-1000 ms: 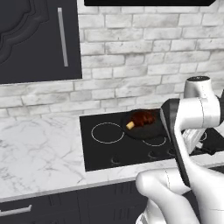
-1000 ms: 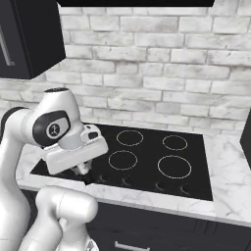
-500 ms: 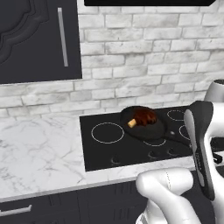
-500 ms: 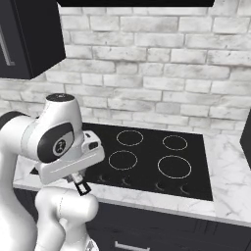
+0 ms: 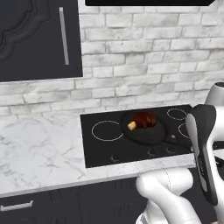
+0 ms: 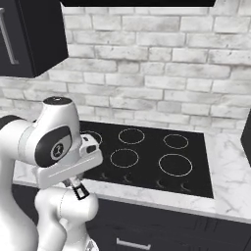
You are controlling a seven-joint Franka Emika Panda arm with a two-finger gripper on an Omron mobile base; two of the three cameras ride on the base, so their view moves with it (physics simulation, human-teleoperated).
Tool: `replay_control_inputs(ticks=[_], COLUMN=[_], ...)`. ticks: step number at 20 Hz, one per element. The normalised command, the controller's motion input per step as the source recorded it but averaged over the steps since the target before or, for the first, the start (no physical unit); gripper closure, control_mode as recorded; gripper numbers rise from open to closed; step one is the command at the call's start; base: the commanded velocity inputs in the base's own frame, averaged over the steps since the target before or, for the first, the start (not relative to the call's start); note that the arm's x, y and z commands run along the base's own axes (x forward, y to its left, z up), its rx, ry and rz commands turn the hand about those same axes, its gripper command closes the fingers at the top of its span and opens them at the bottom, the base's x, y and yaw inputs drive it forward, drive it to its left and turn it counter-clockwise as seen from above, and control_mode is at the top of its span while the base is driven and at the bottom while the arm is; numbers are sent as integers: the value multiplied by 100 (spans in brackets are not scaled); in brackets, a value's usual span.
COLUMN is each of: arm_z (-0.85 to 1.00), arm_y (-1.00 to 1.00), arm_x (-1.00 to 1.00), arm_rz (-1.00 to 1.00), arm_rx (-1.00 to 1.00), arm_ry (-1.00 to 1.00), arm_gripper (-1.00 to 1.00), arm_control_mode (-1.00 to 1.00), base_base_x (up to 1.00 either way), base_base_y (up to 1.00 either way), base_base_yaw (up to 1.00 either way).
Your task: Pick up the pan with the steak in it and place it on the dining table. Then place the steak on the plate.
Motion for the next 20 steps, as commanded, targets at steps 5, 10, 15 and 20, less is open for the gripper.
replay_control_inputs(ticks=[5,10,15,20], arm_z=[0,0,0,0], arm_y=[0,0,0,0], arm_x=[0,0,0,0], arm_rz=[0,0,0,0], arm_rx=[0,0,0,0], arm_ry=[0,0,0,0], arm_gripper=[100,100,100,100], arm_control_mode=[100,100,100,100], base_base_x=[-70,-35,-8,-2], base_base_y=[22,11,2,0], base_base_yaw=[24,39,48,50])
